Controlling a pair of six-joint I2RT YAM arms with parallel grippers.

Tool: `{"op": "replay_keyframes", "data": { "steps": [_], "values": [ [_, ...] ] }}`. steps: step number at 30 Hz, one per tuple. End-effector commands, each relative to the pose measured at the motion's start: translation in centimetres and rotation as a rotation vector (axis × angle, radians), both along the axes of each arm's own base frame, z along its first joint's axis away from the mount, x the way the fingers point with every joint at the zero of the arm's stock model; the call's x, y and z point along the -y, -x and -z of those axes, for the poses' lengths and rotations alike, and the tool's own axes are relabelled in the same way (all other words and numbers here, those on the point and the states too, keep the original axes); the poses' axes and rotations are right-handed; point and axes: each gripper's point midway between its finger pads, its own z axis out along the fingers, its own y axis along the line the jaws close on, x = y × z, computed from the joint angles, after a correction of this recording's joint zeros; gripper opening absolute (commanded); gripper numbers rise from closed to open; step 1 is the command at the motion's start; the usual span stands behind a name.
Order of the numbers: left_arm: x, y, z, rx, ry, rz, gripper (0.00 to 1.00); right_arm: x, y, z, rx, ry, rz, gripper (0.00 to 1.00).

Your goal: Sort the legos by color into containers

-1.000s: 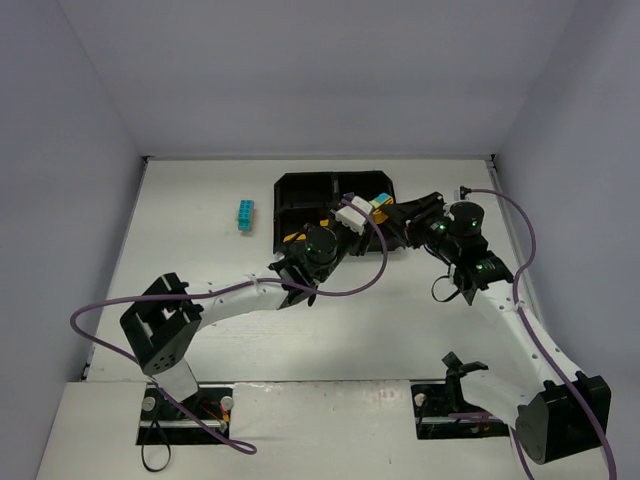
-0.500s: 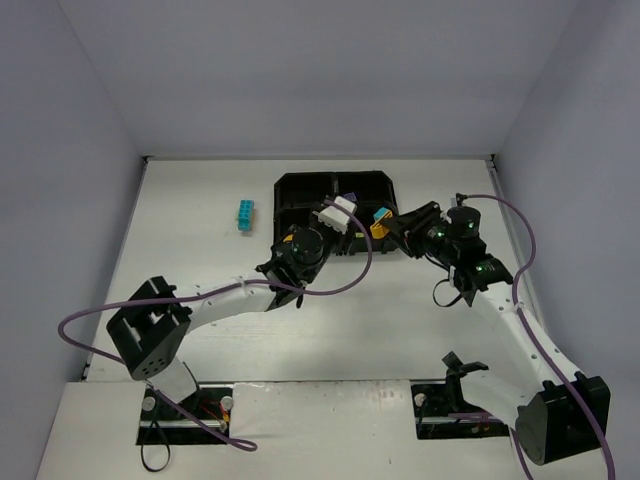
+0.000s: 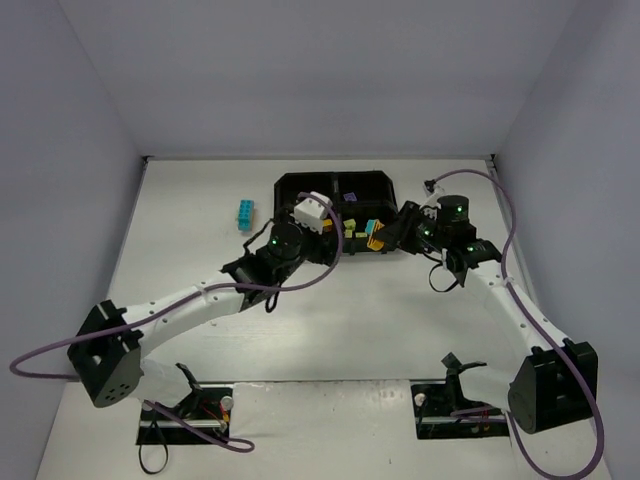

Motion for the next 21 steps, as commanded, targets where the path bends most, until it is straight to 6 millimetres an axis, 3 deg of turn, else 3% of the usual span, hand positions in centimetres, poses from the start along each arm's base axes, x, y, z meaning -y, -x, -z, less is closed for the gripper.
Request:
{"op": "replay_keyframes", "data": {
  "steps": [1,5,6,8,10,16,21],
  "values": [
    [-0.3,0.9,-4.6,-0.117,0.175,0.121,0.78,-1.4,-0.5,-4.1,0.303,0.109,-0.279,0.0],
    [-1.9,0.8,-7.7,-0.144,0.249,0.281,0.85,-3.0,0.9,-6.2,0.472,0.113,-0.499,0.0],
    [-1.6,1.9,-7.8,-0.164,0.239,0.352,0.88,-3.5,1.4,-7.0,0.517,0.105,-0.548,0.0],
    [-1.6,2.1,-9.0,-0.13,0.21,0.428,0.89,-3.9,1.9,-7.7,0.608,0.114,-0.636,0.0],
    [-0.9,3.8,-8.4,-0.181,0.188,0.561,0.89,-4.8,3.3,-9.1,0.67,0.064,-0.744,0.0],
    [0.4,6.6,-9.9,-0.168,0.179,0.832,0.89,-6.2,5.5,-11.2,0.784,-0.065,-0.977,0.0],
    [0.6,7.0,-10.3,-0.139,0.16,0.882,0.89,-7.3,6.6,-11.8,0.795,-0.112,-1.049,0.0]
  ]
}}
